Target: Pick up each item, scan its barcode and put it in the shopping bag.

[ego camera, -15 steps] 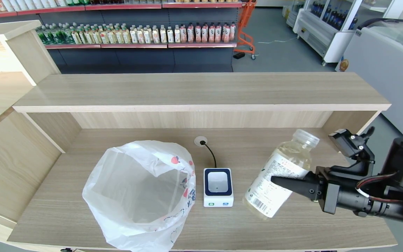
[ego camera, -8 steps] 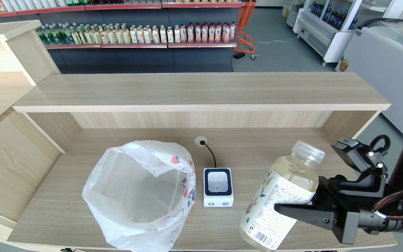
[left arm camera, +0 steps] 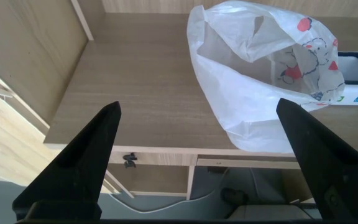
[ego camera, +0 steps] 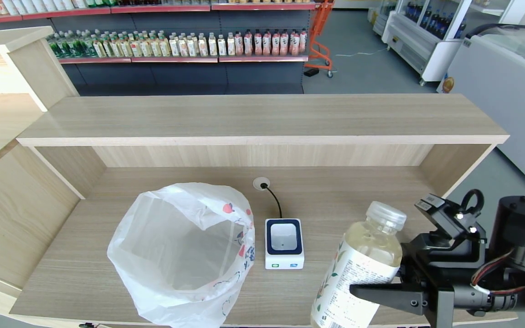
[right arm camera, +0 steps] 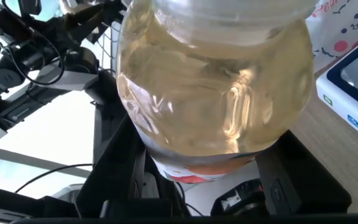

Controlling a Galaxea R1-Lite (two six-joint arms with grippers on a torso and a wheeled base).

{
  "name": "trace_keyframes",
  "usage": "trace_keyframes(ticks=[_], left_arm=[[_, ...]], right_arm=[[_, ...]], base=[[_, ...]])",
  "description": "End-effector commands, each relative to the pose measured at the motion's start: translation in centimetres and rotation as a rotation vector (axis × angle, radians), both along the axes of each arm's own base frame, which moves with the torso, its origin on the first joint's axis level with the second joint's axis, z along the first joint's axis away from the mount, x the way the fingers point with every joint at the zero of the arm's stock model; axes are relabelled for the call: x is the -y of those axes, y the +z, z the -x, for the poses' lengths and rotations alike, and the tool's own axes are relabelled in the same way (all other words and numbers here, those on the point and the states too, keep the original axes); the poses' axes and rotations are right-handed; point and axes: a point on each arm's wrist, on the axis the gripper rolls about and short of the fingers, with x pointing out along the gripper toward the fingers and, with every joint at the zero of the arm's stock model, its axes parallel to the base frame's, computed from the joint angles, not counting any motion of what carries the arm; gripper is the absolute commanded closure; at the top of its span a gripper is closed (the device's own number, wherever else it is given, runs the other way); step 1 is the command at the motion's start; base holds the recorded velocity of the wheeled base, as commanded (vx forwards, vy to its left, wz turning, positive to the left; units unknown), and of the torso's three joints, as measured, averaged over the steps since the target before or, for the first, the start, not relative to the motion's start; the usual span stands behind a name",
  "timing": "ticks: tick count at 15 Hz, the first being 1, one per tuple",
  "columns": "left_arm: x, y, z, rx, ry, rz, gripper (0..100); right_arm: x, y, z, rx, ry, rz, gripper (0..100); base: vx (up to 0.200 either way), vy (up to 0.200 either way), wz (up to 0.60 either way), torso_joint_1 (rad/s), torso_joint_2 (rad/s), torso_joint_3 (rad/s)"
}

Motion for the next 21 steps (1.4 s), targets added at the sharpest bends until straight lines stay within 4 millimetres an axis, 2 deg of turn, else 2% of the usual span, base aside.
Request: trace_keyframes(ticks=[1, 16, 19, 21], left_arm=[[0.0, 0.0, 0.0, 0.0, 0.001, 0.0, 0], [0.0, 0.0, 0.0, 0.0, 0.001, 0.0, 0], [0.0, 0.0, 0.0, 0.0, 0.001, 0.0, 0], [0.0, 0.0, 0.0, 0.0, 0.001, 0.0, 0]], right_arm=[[0.0, 0.0, 0.1, 0.0, 0.002, 0.003, 100], [1.0, 1.0, 0.6, 0.038, -0.029, -0.003, 100], [2.5, 1.5, 0.4, 0.137, -0.116, 0.013, 100], [4.0, 1.6, 0.0, 0.248, -0.261, 0.085, 100]], base=[[0.0, 0.0, 0.0, 0.0, 0.0, 0.0], [0.0, 0.0, 0.0, 0.0, 0.0, 0.0], [0.0, 0.0, 0.0, 0.0, 0.0, 0.0], [0.0, 0.0, 0.0, 0.0, 0.0, 0.0]])
